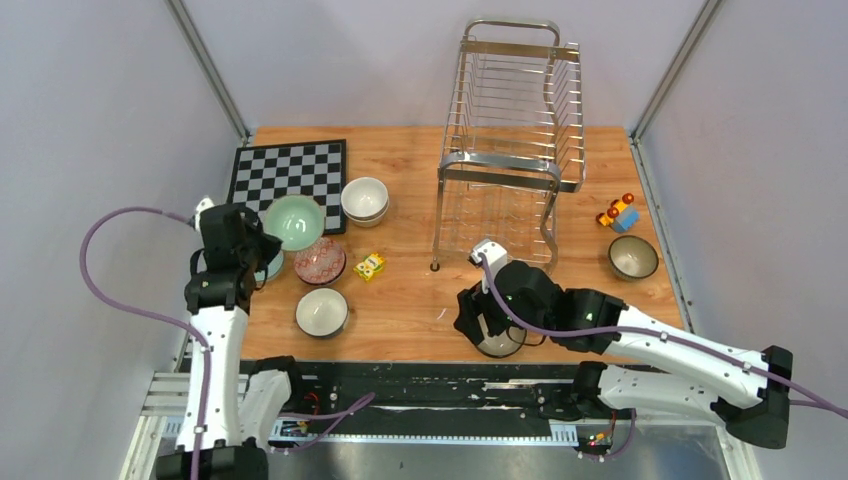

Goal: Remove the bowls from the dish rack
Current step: Place the bowl with the bowl.

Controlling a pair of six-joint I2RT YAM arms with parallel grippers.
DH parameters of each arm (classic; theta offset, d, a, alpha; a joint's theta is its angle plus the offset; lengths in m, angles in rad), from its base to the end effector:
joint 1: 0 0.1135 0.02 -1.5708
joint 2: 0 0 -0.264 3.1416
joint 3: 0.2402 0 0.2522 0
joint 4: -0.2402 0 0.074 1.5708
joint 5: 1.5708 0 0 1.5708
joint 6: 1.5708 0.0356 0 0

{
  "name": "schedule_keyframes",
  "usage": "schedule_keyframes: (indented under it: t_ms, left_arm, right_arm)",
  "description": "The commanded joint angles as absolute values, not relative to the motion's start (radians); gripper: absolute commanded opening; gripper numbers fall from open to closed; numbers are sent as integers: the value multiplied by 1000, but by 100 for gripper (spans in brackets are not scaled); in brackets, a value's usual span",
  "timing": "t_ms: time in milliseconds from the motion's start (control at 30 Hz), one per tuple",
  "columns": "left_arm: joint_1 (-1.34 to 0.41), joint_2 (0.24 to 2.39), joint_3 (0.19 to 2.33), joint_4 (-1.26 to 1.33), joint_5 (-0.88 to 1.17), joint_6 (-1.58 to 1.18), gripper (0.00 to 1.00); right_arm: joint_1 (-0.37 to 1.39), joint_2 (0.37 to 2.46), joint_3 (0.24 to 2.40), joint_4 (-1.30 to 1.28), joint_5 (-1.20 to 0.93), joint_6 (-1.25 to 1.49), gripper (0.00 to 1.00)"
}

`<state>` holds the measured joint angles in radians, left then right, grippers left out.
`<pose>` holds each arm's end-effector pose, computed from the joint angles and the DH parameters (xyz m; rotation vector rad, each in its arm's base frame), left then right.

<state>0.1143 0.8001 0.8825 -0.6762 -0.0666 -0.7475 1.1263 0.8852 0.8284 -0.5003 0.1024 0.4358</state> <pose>0.1647 0.0213 0.3216 -0.9445 1.9622 -0.2913 0.0866 0.1733 0.3060 -0.6962 2.1237 0.7920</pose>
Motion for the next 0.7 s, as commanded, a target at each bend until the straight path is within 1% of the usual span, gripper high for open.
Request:
schedule_keyframes:
  t_ms: [0,100,233,333,433,533,667]
  left_arm:
    - [259,756,811,-552,2,-845,0]
    - [368,743,744,-506,18,-889,0]
    - [423,742,692,-473,-25,-940,0]
    - [443,730,666,-474,-93,-975,0]
    - [465,723,637,-459,-104,-1026,0]
    - [475,735,605,-413,-123,-1075,0]
    - [479,769,588,-352,-205,-1113,0]
  right_arm:
    - [1117,873,802,-494,34,400,72]
    - [1118,865,787,-494,16,386,72]
    - [1118,836,774,-493,16,373,72]
    - [1118,827,770,-493,15,368,71]
    - [1118,825,767,-493,17,370,71]
    - [1118,833,770,-492,16,364,71]
    - [1118,859,784,-488,-26,356,71]
